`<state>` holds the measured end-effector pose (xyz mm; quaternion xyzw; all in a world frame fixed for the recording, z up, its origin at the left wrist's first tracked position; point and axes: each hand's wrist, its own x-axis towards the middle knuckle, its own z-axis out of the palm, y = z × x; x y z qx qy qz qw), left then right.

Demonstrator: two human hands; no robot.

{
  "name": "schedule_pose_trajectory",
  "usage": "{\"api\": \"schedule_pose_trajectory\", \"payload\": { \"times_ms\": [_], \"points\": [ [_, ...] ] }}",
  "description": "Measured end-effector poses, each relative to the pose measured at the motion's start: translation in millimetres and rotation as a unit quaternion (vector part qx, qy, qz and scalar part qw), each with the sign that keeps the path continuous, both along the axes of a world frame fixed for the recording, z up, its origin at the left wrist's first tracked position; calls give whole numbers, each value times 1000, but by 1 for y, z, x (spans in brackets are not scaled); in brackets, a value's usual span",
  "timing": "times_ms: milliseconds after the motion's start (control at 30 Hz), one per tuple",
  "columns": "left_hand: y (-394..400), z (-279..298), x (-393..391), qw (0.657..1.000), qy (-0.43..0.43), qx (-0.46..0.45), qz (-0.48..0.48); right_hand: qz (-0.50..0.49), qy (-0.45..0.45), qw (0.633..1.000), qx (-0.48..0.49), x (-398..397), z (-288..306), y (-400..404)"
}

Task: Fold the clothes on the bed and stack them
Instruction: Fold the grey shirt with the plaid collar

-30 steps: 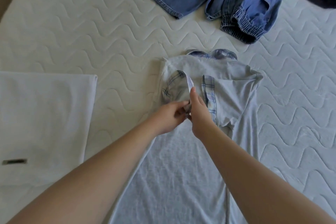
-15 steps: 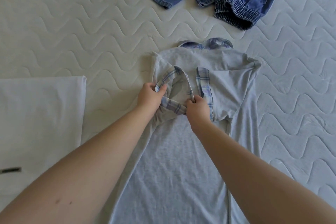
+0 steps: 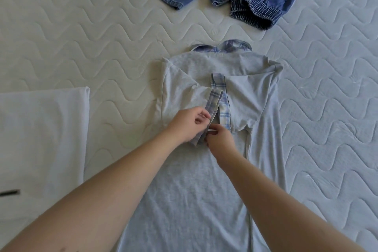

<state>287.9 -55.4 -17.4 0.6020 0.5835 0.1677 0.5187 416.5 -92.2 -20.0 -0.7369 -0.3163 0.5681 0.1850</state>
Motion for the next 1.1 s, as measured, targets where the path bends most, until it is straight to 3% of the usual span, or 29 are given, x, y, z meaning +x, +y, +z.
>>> {"api": "schedule_pose_trajectory", "payload": {
  "times_ms": [133, 300, 400, 500, 600, 700, 867, 1033, 1100],
  "points": [
    [-7, -4, -2, 996, -23, 9, 83, -118, 76, 990, -34, 6, -5, 0],
    [19, -9, -20, 986, 69, 87, 128, -16, -4, 1000, -4, -7, -5, 16],
    [42, -11, -27, 979, 145, 127, 72, 5, -50, 998, 45, -20, -1, 23],
    [70, -10, -24, 961, 238, 127, -61, 36, -96, 984, 145, -25, 6, 25],
    [104, -2, -12, 948, 262, 105, -148, 74, -137, 963, 219, -17, 16, 20],
    [130, 6, 6, 944, 247, 95, -195, 85, -149, 957, 234, 1, 17, 16],
    [142, 5, 30, 922, 311, 61, -223, 66, -180, 962, 195, 32, 5, 18],
    [146, 6, 31, 943, 297, 113, -101, 46, -167, 968, 183, 40, 1, 21],
    [149, 8, 27, 937, 302, 92, -148, 55, -155, 971, 173, 41, -1, 24]
  ]
}}
